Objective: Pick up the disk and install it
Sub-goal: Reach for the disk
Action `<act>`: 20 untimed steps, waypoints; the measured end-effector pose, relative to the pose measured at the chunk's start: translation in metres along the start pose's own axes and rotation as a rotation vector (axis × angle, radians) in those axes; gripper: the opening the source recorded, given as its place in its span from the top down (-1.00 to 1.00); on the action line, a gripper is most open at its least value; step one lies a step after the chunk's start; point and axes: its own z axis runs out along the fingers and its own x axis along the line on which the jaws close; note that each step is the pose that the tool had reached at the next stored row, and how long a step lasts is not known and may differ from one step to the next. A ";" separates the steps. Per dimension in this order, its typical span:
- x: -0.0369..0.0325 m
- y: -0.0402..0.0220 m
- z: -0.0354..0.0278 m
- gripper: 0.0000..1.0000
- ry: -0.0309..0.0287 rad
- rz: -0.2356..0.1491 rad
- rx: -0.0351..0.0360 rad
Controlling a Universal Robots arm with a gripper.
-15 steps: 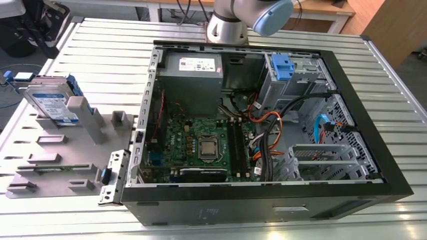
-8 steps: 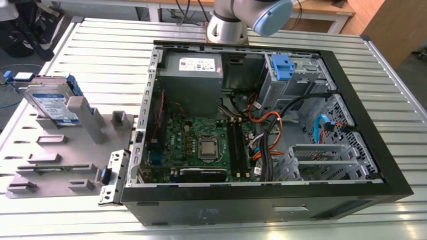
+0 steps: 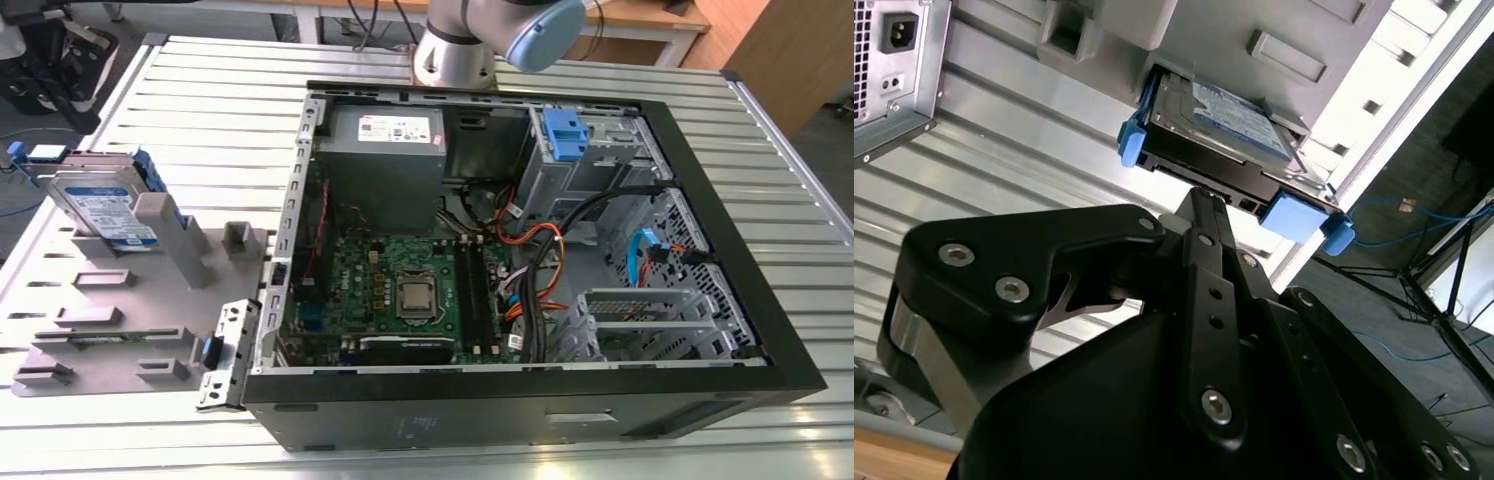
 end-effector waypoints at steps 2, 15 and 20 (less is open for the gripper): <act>0.0014 -0.0022 0.0018 0.79 0.0000 0.000 0.0000; 0.0103 -0.0116 0.0126 0.79 0.0014 0.000 0.0012; 0.0140 -0.0120 0.0158 0.79 0.0020 0.000 0.0015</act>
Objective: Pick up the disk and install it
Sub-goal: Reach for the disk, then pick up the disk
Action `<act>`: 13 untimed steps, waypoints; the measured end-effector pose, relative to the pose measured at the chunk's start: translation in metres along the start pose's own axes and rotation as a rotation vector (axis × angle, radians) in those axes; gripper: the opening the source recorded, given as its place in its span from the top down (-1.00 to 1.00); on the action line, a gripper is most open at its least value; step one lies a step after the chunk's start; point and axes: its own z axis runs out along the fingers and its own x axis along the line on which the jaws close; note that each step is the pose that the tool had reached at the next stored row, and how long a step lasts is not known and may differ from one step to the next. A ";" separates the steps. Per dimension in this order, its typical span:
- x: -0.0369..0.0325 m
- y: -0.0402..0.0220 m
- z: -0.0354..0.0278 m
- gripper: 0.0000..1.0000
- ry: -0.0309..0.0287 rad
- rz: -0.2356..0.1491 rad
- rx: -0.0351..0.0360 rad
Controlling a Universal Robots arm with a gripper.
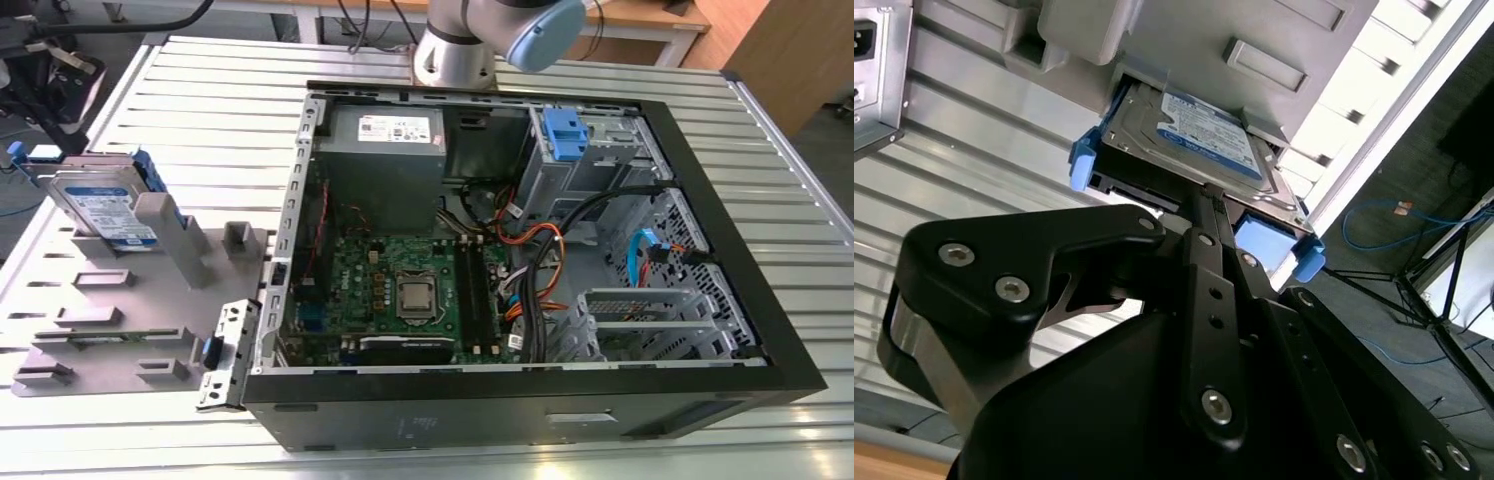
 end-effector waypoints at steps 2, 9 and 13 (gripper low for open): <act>0.0020 -0.0002 0.0012 0.79 0.0000 0.000 0.0000; 0.0040 -0.0004 0.0024 0.79 0.0001 0.000 0.0001; 0.0045 -0.0004 0.0026 0.79 0.0000 0.000 0.0000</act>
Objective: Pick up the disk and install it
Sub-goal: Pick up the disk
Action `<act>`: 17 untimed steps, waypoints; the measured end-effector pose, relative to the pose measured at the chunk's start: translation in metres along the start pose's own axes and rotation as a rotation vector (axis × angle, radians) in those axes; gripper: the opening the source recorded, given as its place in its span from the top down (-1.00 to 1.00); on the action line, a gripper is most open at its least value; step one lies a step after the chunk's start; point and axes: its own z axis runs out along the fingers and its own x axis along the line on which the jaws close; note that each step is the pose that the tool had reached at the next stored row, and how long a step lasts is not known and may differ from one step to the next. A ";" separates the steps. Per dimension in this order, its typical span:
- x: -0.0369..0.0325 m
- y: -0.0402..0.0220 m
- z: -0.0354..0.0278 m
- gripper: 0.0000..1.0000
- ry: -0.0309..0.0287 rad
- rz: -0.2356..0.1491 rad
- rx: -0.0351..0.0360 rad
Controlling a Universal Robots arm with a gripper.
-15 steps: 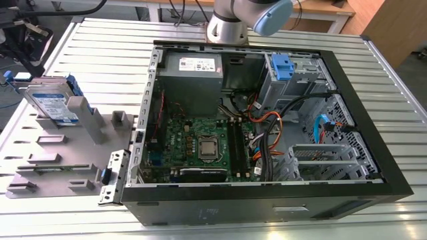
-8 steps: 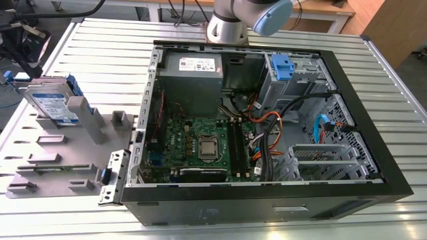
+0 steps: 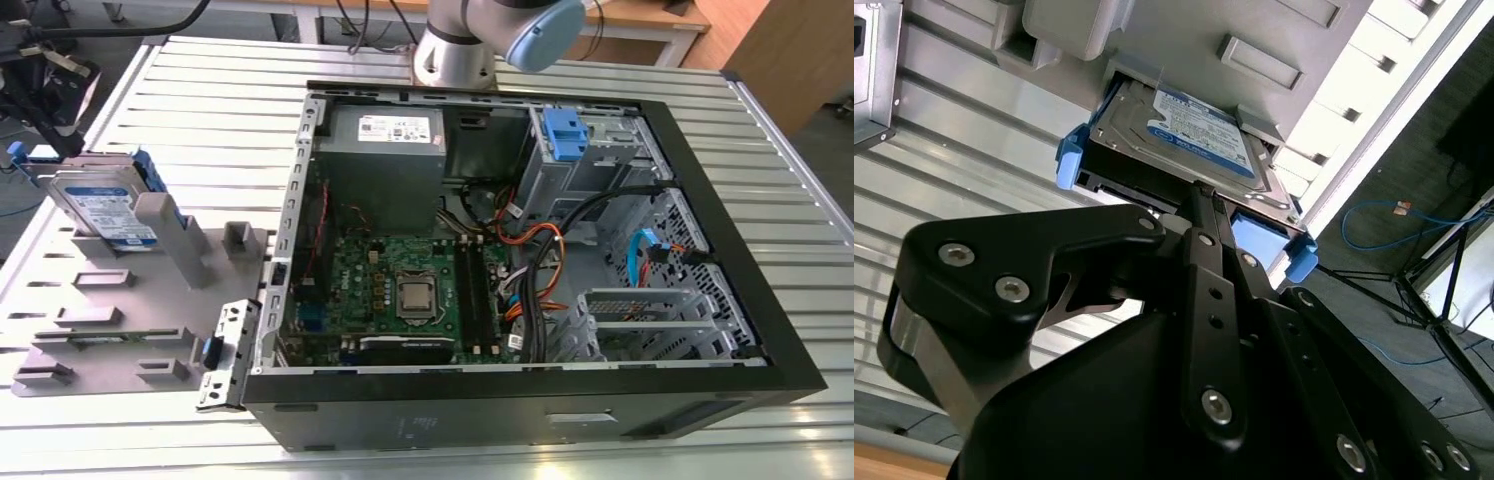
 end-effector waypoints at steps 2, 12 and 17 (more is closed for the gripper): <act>0.0000 0.0000 0.0000 0.79 0.0000 0.000 0.0000; 0.0002 0.0000 0.0000 0.79 0.0013 -0.030 -0.0003; 0.0001 0.0000 0.0002 0.79 0.0044 -0.113 -0.0013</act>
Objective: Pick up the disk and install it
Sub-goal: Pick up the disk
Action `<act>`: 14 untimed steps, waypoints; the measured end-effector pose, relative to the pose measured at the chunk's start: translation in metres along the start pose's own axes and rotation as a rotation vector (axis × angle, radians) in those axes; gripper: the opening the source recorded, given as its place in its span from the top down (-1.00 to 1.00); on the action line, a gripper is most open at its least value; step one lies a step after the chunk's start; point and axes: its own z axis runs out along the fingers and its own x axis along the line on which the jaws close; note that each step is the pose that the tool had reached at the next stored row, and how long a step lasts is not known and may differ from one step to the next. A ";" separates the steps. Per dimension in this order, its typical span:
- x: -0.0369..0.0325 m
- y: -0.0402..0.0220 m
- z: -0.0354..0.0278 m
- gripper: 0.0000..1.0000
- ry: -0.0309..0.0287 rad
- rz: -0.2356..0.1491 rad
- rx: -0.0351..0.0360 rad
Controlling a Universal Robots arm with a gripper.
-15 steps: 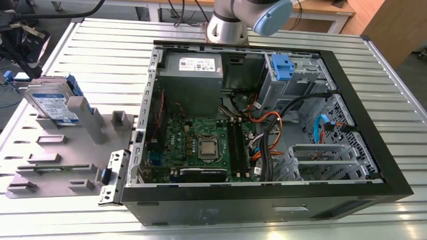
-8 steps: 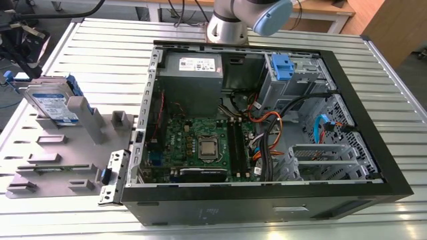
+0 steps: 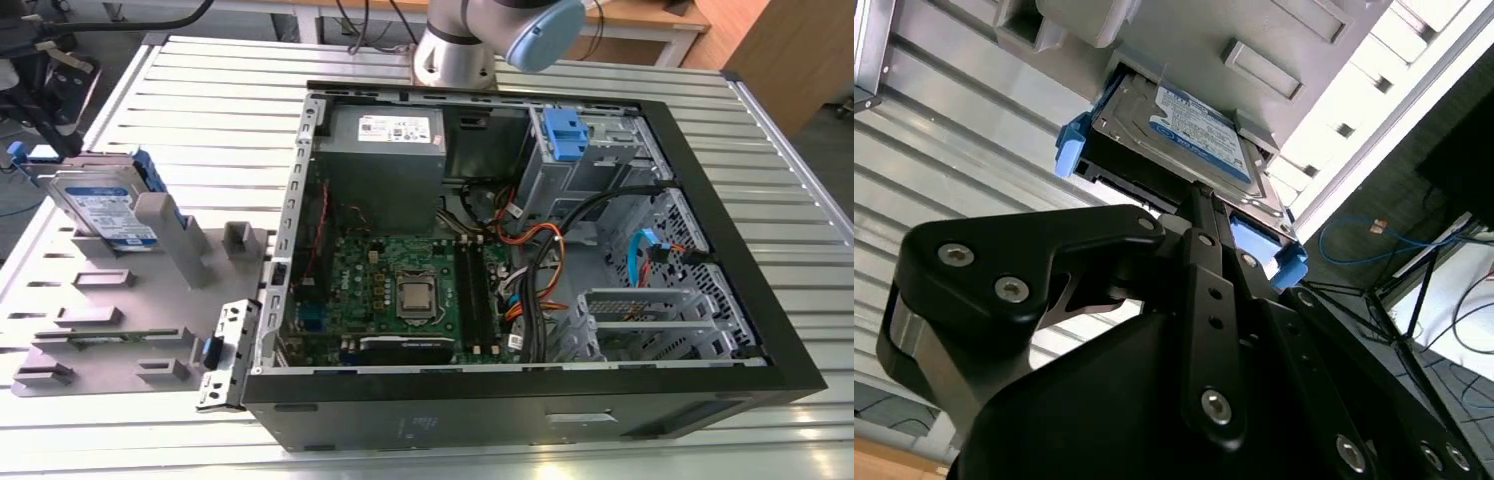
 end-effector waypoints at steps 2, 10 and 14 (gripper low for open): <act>0.0000 0.0000 0.0000 0.79 0.0013 -0.034 -0.0004; 0.0000 0.0000 0.0002 0.79 0.0064 -0.169 -0.0020; 0.0000 0.0000 0.0002 0.79 0.0090 -0.233 -0.0027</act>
